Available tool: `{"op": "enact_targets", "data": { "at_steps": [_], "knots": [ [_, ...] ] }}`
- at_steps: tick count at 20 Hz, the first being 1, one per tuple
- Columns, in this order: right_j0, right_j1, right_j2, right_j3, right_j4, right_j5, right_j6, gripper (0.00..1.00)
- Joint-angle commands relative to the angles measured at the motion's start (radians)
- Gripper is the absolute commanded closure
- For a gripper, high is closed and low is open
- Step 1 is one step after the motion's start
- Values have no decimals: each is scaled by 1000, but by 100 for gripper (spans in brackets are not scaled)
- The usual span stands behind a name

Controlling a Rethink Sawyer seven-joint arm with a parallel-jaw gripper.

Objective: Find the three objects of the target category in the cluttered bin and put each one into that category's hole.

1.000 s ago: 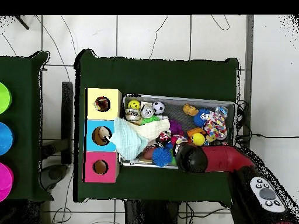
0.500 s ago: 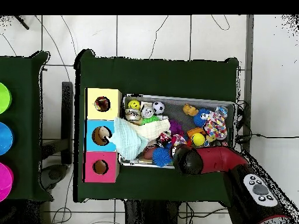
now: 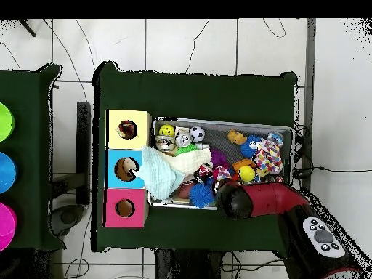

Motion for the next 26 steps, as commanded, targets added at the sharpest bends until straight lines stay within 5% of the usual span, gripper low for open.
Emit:
{"op": "enact_targets", "data": {
  "at_steps": [1, 4, 7, 10, 17, 26],
  "knots": [
    [1, 36, 27, -10, -54, -67, 6, 100],
    [-6, 6, 41, 11, -25, -24, -7, 100],
    [-19, -189, 90, 130, 99, 72, 6, 100],
    [-17, -285, 112, 168, 180, 141, 1, 100],
    [34, -313, 106, 119, 278, 246, 0, 100],
    [170, -306, 40, 90, 370, 217, 166, 100]
  ]
}}
